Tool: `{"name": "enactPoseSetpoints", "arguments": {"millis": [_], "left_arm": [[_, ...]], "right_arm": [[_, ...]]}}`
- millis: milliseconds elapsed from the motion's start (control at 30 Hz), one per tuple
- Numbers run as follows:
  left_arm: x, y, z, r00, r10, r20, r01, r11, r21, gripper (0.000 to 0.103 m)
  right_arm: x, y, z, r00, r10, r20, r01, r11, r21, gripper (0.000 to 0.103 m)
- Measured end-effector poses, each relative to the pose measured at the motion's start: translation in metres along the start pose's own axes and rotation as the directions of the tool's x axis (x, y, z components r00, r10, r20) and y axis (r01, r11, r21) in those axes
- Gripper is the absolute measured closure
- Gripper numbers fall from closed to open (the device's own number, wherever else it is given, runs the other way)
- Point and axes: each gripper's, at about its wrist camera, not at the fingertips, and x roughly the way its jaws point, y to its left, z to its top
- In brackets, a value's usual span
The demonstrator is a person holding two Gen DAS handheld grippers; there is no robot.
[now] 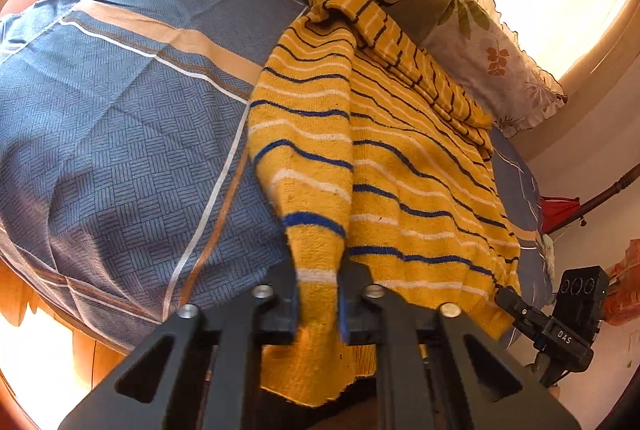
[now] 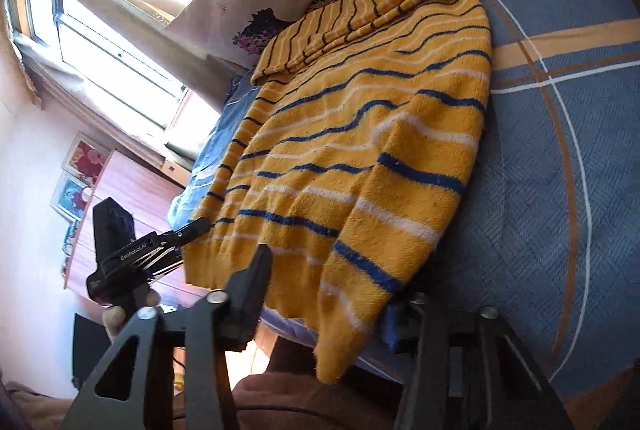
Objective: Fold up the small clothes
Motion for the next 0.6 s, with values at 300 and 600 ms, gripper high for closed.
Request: {"name": "enactPoseSetpoints", "arguments": {"millis": [300, 600], "left_arm": [[-0.061, -0.013, 0.001, 0.990, -0.123, 0.064, 0.122, 0.992, 0.012, 0.095], [-0.078, -0.002, -0.020, 0.991, -0.119, 0.060, 0.119, 0.993, -0.004, 0.099]], "right_arm": [[-0.055, -0.021, 0.012, 0.975, 0.203, 0.087, -0.208, 0.976, 0.060, 0.095], [-0.071, -0.021, -0.009, 0.972, 0.226, 0.067, -0.231, 0.970, 0.079, 0.096]]}}
